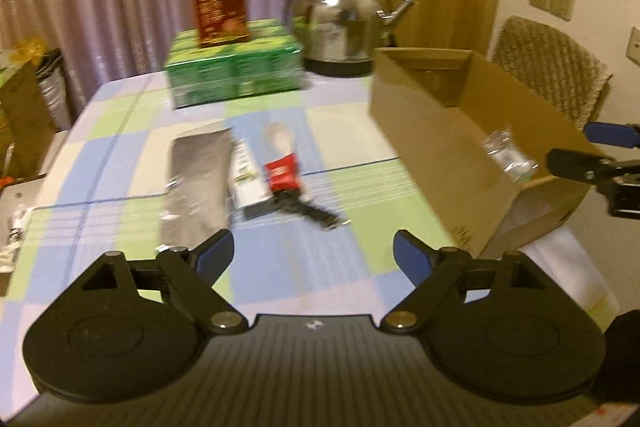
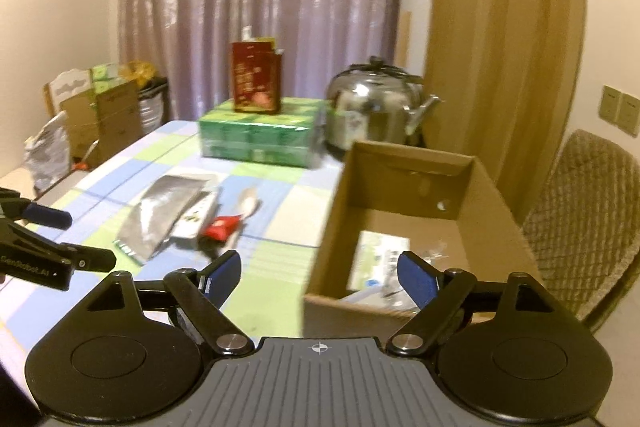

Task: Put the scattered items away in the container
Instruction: 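Move both tools back over the table toward the foil bag and cable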

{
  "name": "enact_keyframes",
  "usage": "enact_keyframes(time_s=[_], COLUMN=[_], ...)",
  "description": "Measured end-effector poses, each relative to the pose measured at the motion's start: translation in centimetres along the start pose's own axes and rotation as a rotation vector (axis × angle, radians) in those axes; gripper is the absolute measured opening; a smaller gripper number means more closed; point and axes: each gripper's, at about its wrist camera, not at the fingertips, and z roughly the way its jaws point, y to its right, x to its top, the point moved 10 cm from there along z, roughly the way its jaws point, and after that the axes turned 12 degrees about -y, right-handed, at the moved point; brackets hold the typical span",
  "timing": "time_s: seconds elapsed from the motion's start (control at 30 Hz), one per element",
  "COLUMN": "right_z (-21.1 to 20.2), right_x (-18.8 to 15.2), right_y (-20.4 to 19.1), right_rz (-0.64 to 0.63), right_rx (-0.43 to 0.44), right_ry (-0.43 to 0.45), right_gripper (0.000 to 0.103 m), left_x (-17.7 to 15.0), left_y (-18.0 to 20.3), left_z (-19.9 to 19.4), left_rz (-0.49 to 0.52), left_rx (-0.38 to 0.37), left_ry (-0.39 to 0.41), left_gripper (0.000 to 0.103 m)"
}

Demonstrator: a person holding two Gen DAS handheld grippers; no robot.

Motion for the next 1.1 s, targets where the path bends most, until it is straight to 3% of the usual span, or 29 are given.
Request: enact_keyframes(time_s=[0.2,0.47,1.1], right_z=[-0.2,0.1,3.9], right_x=[-1.0,-1.9,-2.6], right_y=[-3.5,-7.3,-10.7], right_rz=[-0.044,-0.105,-0.155], right_rx=[0.034,0.076,0.124], right_ry=[-0.026,-0.059,-0.133], right_gripper=[0.083,0.083,0.083], left_x=[-2.5,-5.0,-6.3], left_y=[-3.5,-6.7,-9.4], left_z=[-1.6,-3.1,-2.5], left_rz=[-0.017,-0.072,-0.112], left_rx=[0.070,0.091,0.091], left_ry=[-0.008,-0.012,-0.040], left_gripper=[0.090,0.093,0.094])
